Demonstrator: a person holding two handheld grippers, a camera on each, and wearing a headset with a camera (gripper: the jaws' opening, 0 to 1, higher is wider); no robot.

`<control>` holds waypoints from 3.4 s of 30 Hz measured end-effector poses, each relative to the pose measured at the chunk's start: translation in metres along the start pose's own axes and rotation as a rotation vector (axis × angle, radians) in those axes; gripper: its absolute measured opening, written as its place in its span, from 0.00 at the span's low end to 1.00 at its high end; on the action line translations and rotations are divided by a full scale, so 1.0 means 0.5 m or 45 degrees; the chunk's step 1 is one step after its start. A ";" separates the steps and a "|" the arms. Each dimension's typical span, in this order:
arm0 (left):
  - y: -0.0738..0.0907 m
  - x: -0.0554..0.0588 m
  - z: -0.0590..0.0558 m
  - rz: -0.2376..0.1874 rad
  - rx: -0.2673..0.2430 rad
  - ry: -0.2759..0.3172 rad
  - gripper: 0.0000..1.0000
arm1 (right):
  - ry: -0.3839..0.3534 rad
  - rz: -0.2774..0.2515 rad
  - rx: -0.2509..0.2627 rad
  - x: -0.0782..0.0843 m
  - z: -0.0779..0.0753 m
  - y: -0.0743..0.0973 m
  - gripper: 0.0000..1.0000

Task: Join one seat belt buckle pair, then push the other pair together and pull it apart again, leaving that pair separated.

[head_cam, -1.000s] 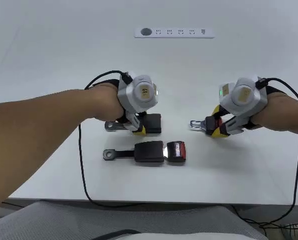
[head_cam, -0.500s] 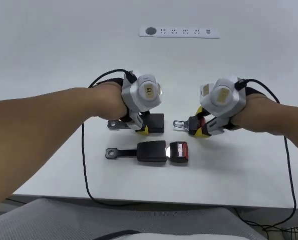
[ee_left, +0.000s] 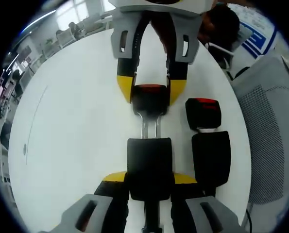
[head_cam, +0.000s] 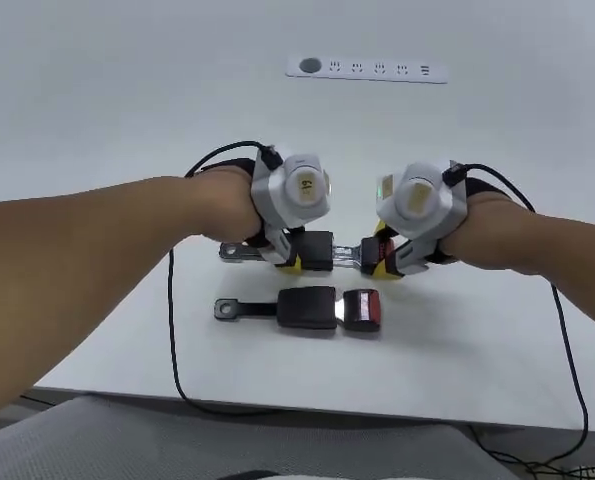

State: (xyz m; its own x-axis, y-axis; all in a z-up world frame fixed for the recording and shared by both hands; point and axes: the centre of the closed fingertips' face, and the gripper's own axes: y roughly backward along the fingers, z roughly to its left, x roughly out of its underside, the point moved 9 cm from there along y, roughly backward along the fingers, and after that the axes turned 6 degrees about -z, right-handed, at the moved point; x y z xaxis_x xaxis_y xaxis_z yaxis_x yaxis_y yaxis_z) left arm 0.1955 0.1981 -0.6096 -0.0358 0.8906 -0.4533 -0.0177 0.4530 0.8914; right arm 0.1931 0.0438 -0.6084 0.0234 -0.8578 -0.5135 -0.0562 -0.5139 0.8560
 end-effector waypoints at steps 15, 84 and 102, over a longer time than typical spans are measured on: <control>-0.002 0.002 0.003 0.003 0.004 -0.002 0.33 | 0.023 0.004 0.015 -0.003 0.002 0.004 0.32; -0.002 0.003 0.006 -0.007 0.003 -0.013 0.32 | -0.017 -0.046 0.020 -0.044 0.001 -0.031 0.32; -0.003 0.007 0.006 -0.034 0.002 0.000 0.32 | -0.032 -0.052 0.038 -0.012 0.005 -0.007 0.33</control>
State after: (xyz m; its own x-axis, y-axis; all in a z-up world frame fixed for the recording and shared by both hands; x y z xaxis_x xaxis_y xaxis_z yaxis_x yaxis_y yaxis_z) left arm 0.1984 0.2006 -0.6125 -0.0354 0.8784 -0.4767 -0.0168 0.4764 0.8791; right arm 0.1907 0.0507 -0.6085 0.0012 -0.8355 -0.5495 -0.0853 -0.5475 0.8324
